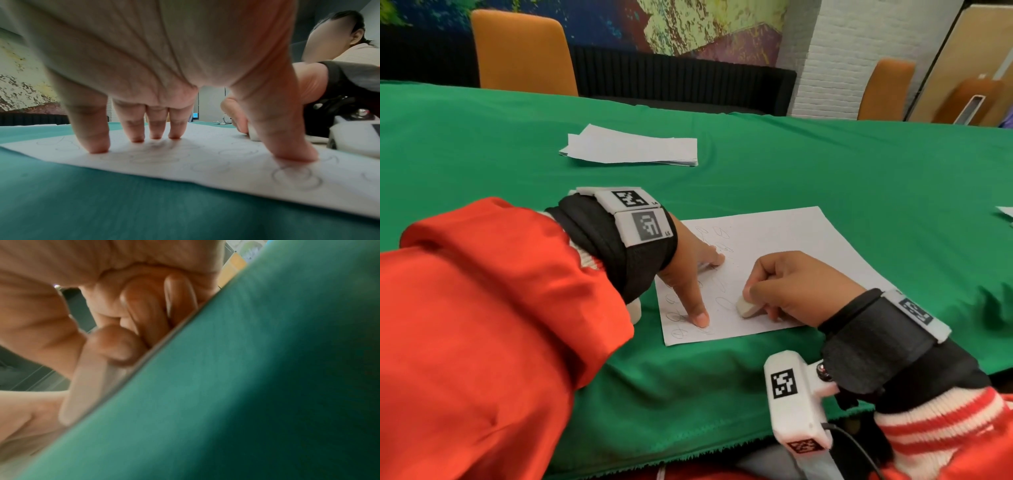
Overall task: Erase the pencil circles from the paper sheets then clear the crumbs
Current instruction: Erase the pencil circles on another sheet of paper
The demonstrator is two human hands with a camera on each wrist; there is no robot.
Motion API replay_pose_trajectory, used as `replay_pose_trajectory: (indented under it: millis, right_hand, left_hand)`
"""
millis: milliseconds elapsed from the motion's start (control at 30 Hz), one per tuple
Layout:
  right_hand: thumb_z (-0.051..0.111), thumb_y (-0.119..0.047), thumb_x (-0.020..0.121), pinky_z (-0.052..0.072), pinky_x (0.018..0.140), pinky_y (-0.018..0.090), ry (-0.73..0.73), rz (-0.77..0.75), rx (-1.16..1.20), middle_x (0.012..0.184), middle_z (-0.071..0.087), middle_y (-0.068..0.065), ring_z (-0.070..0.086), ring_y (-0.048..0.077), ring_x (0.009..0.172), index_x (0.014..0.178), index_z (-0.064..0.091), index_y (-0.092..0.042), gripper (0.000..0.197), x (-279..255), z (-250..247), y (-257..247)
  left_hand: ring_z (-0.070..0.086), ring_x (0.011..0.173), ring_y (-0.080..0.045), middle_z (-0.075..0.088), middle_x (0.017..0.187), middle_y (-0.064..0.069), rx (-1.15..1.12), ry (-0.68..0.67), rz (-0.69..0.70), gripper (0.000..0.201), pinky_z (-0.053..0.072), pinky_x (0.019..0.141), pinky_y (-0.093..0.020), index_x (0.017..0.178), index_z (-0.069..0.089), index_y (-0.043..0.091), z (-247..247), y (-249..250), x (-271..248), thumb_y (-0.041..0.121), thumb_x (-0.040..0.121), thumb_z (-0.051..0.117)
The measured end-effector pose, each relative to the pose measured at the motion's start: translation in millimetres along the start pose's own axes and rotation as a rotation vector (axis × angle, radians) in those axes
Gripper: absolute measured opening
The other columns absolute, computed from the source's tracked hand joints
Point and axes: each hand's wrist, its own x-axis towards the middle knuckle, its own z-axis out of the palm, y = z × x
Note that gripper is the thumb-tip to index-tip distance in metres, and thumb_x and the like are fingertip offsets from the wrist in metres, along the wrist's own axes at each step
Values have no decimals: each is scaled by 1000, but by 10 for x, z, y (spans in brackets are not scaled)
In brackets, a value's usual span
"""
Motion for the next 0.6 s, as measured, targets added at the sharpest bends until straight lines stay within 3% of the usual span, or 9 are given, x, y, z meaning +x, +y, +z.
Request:
replay_pose_trajectory:
  millis: [100,233,367,533,600]
  right_hand:
    - [60,-7,82,34,38,14,60,-23,-37,43,53,-4,44,7,37,70,58,-11,12,12,42,-3]
    - [62,-6,82,34,40,16,-76,8,-3,43,53,-2,43,11,40,68,57,-11,15,-8,-5,-23]
    - [61,-10,83,31,35,11,36,-11,-44,41,53,-5,41,2,33,69,57,-12,15,21,20,14]
    - [62,-8,82,35,41,17,-137,31,-25,44,54,-2,45,11,41,67,58,-13,16,-1,-30,-50]
    - [62,-8,82,36,41,17,-102,38,-35,44,54,-2,45,11,41,68,58,-12,15,9,-33,-65]
  left_hand:
    - [17,144,-15,11,159,6,-3,-2,-3,103,15,114,-29,153,5,26,-2,4,-2,52,77,69]
    - [18,144,-15,11,159,6,-5,-1,-2,102,15,113,-29,153,5,25,1,2,0,52,77,69]
    - [18,144,-15,11,159,6,-7,-8,-4,104,16,115,-30,152,5,26,12,-5,19,52,76,70]
    - [18,144,-15,11,159,6,-6,-4,-5,103,16,114,-30,153,5,27,3,-10,12,53,76,70]
    - [19,143,-15,12,159,6,-2,-7,-5,103,16,114,-30,153,5,27,-1,-9,9,53,76,70]
